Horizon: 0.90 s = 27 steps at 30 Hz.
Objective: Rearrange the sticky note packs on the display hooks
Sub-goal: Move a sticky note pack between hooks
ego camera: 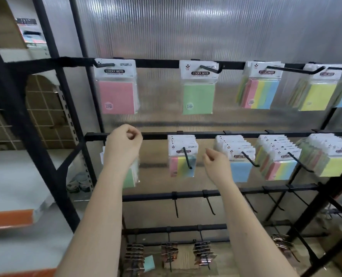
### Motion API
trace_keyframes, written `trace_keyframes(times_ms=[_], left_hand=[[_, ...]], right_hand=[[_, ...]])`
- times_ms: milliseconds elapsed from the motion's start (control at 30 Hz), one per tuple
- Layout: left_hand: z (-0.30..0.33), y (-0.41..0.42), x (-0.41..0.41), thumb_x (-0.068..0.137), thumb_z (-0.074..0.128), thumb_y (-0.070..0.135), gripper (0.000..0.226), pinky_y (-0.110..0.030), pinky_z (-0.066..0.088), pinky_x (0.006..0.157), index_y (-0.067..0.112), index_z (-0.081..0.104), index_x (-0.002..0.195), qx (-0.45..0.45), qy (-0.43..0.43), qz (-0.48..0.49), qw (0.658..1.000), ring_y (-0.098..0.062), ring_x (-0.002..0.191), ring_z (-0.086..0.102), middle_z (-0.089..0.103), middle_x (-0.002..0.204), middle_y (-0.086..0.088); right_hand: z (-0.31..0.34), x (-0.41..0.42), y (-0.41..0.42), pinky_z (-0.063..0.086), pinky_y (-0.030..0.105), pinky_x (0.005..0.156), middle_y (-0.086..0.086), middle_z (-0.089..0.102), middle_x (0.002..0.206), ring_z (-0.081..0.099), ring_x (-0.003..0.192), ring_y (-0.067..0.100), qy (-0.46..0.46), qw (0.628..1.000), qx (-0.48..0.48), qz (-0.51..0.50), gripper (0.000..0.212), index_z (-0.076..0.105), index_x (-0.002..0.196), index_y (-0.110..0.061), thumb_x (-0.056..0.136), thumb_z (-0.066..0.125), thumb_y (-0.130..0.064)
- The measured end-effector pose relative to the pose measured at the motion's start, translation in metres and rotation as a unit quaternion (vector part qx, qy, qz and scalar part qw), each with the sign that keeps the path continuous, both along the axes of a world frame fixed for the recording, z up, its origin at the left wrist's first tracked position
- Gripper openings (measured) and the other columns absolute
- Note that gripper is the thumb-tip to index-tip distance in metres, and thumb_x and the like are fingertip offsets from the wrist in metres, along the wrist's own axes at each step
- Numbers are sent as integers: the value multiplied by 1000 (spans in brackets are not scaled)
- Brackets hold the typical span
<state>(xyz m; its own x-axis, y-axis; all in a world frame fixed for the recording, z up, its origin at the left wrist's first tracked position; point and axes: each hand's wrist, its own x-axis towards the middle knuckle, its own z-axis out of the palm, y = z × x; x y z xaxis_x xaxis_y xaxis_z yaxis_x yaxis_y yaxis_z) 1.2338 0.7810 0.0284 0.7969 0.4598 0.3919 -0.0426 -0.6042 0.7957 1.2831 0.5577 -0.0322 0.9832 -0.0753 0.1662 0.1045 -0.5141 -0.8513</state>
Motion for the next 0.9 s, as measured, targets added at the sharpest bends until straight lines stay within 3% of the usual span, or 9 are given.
trace_keyframes(times_ms=[67,133,200,267,333,533,667,767,900], left_hand=[[-6,9,-5,87,56,19,18,-17,39,48,29,57,72,-3,13,19,1000,-4,63,55,59,71,14],[-11,16,-10,88,55,21,16,-11,34,42,29,58,74,1,23,41,999,-1,61,54,58,70,15],[-15,23,-14,88,55,21,13,-11,34,41,27,59,77,-9,26,58,998,8,58,53,57,67,16],[-18,29,-18,88,55,21,12,-10,35,44,27,59,78,-27,21,67,997,14,61,52,58,68,16],[-22,35,-22,87,56,22,10,-14,37,52,27,61,82,-56,17,71,996,3,68,58,61,75,15],[-33,48,-29,89,55,21,9,-19,37,52,21,64,93,-80,25,78,993,-10,75,60,65,82,8],[-36,53,-30,88,57,19,7,-20,37,55,23,62,88,-98,22,76,992,-9,77,61,62,76,13],[-40,58,-29,88,57,18,7,-21,40,58,22,63,89,-114,18,72,991,-12,79,62,62,77,13],[-44,63,-27,87,57,19,10,-20,39,58,19,64,95,-121,21,74,990,-12,81,63,63,80,14]], right_hand=[[-7,5,7,41,26,92,7,63,119,58,97,15,7,1000,21,-7,36,52,132,-4,99,44,-17],[-12,9,13,46,26,76,6,64,97,56,75,13,9,999,44,-9,25,59,116,-12,98,43,-18],[-15,11,18,45,26,68,8,66,100,50,67,10,11,998,67,-14,30,58,123,-13,99,43,-19],[-18,12,23,46,27,73,7,66,111,54,79,10,14,997,71,-17,34,57,129,-10,99,43,-19],[-20,9,28,43,26,77,3,64,120,55,89,11,12,997,74,-33,34,57,130,-12,99,43,-18],[-30,0,39,40,24,85,4,64,119,55,99,12,-17,986,133,-98,34,57,128,-9,95,52,-14],[-32,0,46,39,24,78,-2,61,104,54,91,11,9,979,169,-114,29,57,119,-11,92,60,-21],[-35,3,47,40,25,67,2,63,88,52,78,14,26,983,152,-97,13,63,97,-6,93,56,-15],[-34,2,49,33,25,55,0,55,72,45,69,18,24,985,148,-84,18,57,84,-6,96,48,-16]])
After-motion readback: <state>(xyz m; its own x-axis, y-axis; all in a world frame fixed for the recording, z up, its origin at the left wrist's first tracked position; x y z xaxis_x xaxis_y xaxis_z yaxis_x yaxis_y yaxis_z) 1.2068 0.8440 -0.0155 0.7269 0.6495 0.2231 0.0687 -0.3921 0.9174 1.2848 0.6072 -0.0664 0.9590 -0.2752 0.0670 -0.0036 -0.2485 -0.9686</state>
